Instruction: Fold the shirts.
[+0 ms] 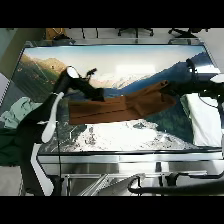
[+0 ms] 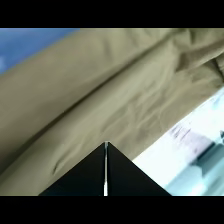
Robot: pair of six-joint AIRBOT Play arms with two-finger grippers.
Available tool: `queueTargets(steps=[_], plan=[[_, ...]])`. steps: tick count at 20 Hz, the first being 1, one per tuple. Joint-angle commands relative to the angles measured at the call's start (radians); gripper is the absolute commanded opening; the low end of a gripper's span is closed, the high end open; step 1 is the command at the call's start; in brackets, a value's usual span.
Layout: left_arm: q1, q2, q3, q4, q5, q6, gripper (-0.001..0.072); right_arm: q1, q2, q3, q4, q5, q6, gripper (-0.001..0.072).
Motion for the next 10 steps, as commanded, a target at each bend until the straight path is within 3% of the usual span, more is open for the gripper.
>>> queueTargets(steps=[1,7,10], plan=[[-0.186,-0.08,0.003,-0.032,0.263,-0.039,0.0017,-0.001,0.062,0.162,0.004,0.18,0.108,0.0018],[-0.359,-0.261,0.184,-0.035,0.428,-0.152,0.0016,0.018,0.078,0.222,0.023,0.233,0.137,0.0018],[-0.367,-0.267,0.129,-0.161,0.504,-0.164,0.0017,0.038,0.076,0.222,0.028,0.24,0.129,0.0018]])
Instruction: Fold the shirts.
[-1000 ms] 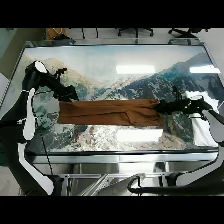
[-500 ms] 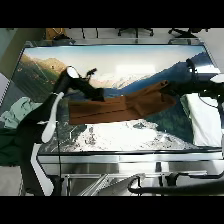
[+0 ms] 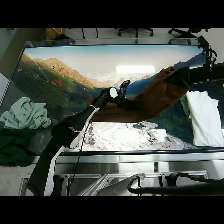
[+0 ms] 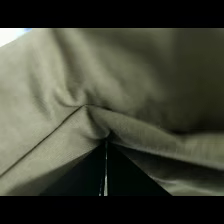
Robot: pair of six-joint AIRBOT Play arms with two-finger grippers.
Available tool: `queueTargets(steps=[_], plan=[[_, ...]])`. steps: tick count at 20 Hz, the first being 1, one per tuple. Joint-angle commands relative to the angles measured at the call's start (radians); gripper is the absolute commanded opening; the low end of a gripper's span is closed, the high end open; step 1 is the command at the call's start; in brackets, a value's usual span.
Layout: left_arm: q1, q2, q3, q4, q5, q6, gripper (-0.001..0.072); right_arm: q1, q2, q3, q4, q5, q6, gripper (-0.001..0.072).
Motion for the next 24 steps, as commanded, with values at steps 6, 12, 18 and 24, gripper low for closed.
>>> queueTargets(steps=[6,12,18,24], plan=[[0.135,0.074,0.031,-0.528,-0.182,0.216,0.0017,0.042,-0.037,0.008,0.002,0.017,0.002,0.0018],[0.472,0.456,-0.046,-0.859,-0.508,0.411,0.0017,0.307,-0.069,0.007,0.002,-0.178,0.016,0.0018],[0.772,0.7,-0.043,-1.03,-0.604,0.459,0.0016,0.759,-0.294,0.005,-0.007,-0.708,-0.025,0.0022],[0.853,0.756,-0.044,-1.029,-0.702,0.474,0.0016,0.957,-0.527,0.022,-0.003,-1.022,-0.085,0.0453]])
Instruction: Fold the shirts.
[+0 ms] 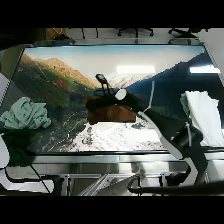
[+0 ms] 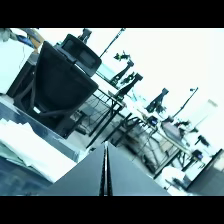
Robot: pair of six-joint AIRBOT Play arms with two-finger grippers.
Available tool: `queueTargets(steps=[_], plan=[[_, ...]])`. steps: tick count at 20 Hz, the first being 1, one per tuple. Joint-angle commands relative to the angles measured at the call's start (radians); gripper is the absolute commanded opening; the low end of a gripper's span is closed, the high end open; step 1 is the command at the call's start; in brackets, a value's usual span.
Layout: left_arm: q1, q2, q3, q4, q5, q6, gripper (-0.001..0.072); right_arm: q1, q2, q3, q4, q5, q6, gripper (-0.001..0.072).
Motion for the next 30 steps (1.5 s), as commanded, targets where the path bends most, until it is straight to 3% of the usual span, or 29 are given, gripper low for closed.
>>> queueTargets(steps=[1,4,8,10,12,18,25,26,27,28,29,30], plan=[[0.033,0.025,-0.002,-0.013,-0.053,0.009,0.0016,0.035,-0.023,0.01,-0.029,-0.065,-0.029,0.0452],[0.018,0.025,-0.002,-0.013,-0.052,0.009,0.0016,-0.116,0.126,0.01,-0.052,0.152,-0.026,0.0452],[-0.004,0.025,-0.002,-0.014,-0.044,0.009,0.0017,-0.385,0.265,0.01,-0.163,0.376,0.133,0.0469],[-0.017,0.025,-0.002,-0.014,-0.044,0.008,0.0017,-0.497,0.267,0.008,-0.272,0.496,0.239,0.0656],[-0.028,0.025,-0.002,-0.014,-0.044,0.008,0.0016,-0.577,0.241,-0.014,-0.364,0.589,0.294,0.0656],[-0.055,0.025,-0.002,-0.012,-0.044,0.008,0.0016,-0.583,0.084,-0.088,-0.36,0.617,0.28,0.0656],[-0.056,0.025,-0.002,-0.012,-0.047,0.008,0.0017,-0.499,-0.069,-0.088,-0.206,0.573,0.211,0.0655],[-0.055,0.025,-0.002,-0.011,-0.047,0.008,0.0016,-0.495,-0.072,-0.088,-0.149,0.573,0.18,0.0605],[-0.055,0.025,-0.002,-0.011,-0.047,0.008,0.0016,-0.495,-0.071,-0.086,-0.076,0.58,0.129,0.0406],[-0.055,0.025,-0.002,-0.01,-0.046,0.009,0.0016,-0.497,-0.067,-0.076,0.011,0.607,0.062,0.0084],[-0.056,0.025,-0.002,-0.009,-0.047,0.008,0.0016,-0.504,-0.058,-0.053,0.07,0.634,0.044,0.0019],[-0.055,0.025,-0.002,-0.009,-0.047,0.009,0.0016,-0.515,-0.039,-0.016,0.102,0.649,0.045,0.0019]])
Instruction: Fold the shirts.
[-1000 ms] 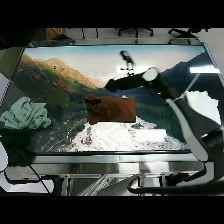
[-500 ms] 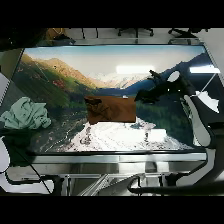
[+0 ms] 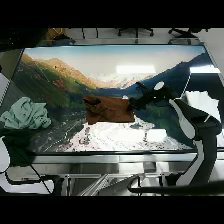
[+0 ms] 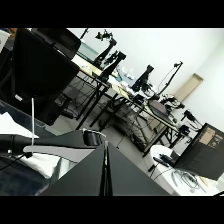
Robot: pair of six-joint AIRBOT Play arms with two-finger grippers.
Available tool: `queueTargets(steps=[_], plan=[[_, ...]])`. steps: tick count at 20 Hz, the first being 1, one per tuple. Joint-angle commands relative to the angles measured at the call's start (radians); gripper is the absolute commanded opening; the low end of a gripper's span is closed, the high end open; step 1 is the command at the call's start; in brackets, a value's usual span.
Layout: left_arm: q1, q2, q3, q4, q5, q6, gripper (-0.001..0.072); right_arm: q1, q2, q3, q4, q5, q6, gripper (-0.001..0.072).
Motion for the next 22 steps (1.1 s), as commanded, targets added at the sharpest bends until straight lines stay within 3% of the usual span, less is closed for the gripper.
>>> queueTargets(steps=[1,3,7,14,18,22], plan=[[0.0,0.0,0.0,0.001,0.0,0.001,0.0017,-0.023,0.043,0.096,0.187,0.055,-0.076,0.0019],[-0.001,0.0,0.0,0.001,0.0,0.001,0.0017,-0.078,0.104,0.209,0.185,0.053,-0.061,0.0018],[-0.001,0.0,0.0,0.001,-0.005,0.001,0.0017,-0.287,0.186,0.431,0.186,0.055,0.063,0.0017],[-0.001,0.0,0.0,0.001,-0.014,0.001,0.0016,-0.713,0.27,0.479,0.166,0.055,0.219,0.0017],[-0.001,0.0,0.0,0.002,-0.047,0.001,0.0017,-0.909,0.325,0.479,0.013,0.167,0.352,0.0017],[-0.001,0.0,0.0,0.002,-0.056,0.001,0.0017,-0.958,0.396,0.472,-0.271,0.317,0.492,0.0017]])
